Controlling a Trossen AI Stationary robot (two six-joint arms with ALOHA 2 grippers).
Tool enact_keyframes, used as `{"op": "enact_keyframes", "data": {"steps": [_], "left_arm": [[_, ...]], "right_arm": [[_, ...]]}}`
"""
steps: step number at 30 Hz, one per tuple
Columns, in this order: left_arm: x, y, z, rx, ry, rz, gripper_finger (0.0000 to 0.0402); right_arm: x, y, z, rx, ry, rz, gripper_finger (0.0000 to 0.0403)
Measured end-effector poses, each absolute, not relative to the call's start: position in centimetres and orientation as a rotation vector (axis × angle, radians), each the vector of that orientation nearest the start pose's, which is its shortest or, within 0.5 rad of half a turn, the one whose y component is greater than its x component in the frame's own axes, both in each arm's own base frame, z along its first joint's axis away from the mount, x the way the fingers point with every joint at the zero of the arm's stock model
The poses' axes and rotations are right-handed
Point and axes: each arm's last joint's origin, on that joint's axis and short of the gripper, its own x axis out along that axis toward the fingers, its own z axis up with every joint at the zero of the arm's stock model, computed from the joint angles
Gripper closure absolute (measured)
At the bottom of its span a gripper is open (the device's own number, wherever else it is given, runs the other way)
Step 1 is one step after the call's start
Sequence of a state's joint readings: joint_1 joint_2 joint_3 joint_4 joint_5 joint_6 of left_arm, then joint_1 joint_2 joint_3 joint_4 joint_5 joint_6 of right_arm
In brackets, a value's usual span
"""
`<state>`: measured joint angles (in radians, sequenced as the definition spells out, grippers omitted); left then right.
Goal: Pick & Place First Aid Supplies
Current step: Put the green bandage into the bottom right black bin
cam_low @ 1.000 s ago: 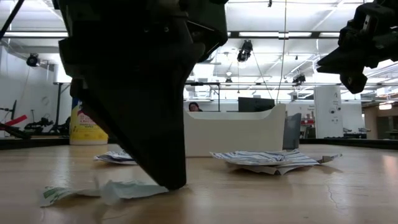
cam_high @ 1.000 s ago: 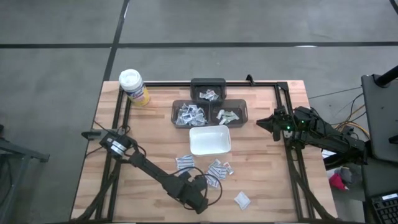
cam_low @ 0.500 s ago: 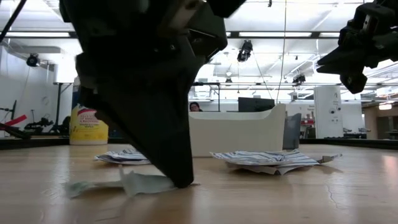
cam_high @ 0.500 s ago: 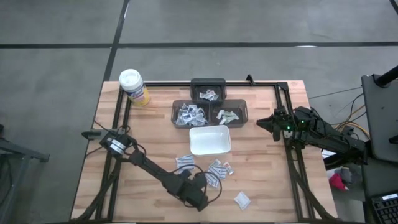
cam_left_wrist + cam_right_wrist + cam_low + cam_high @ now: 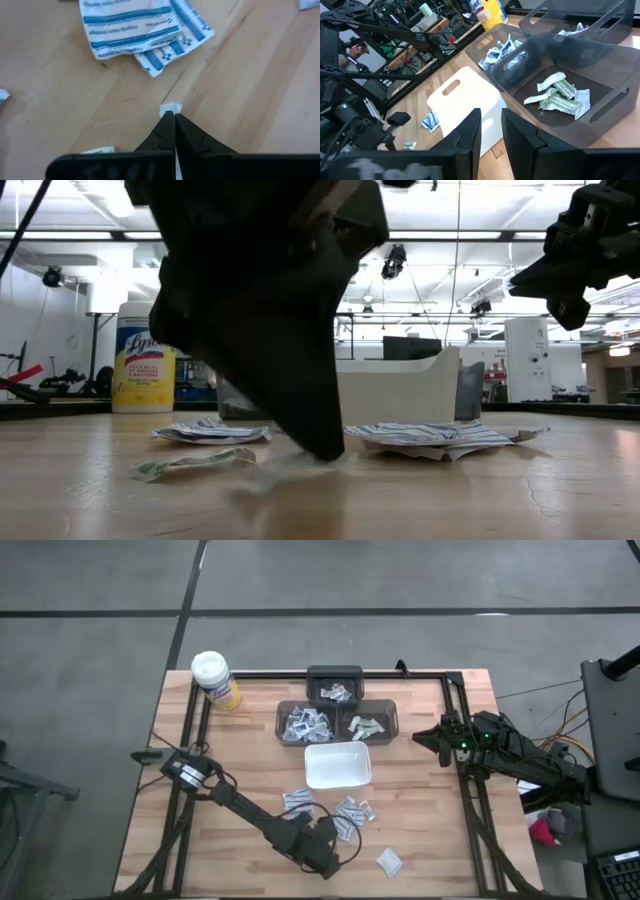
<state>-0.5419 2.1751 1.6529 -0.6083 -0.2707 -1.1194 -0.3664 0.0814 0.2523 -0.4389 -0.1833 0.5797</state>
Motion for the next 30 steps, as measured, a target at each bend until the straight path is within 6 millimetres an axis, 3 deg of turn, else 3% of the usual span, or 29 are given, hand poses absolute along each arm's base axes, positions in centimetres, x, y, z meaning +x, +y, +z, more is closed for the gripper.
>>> {"op": "enact_keyframes", "data": {"steps": [9, 17, 23, 30], "left_arm": [[39.7, -23.1, 19.3, -0.575, 0.957, 0.279, 0.0401], [40.8, -22.8, 24.6, -0.471, 0.779, 0.181, 0.0401], [42.3, -20.8, 27.5, -0.369, 0.637, 0.214, 0.0401], [44.5, -16.6, 29.4, -0.257, 0.582, 0.236, 0.0401]], "right_arm": [[7.7, -2.4, 20.0, 0.647, 0.199, -0.253, 0.0315], [7.8, -2.2, 20.2, 0.660, 0.201, -0.187, 0.0322], [8.3, -1.9, 21.6, 0.626, 0.119, 0.039, 0.0338], [8.8, -2.0, 23.0, 0.525, -0.005, 0.086, 0.0338]]}}
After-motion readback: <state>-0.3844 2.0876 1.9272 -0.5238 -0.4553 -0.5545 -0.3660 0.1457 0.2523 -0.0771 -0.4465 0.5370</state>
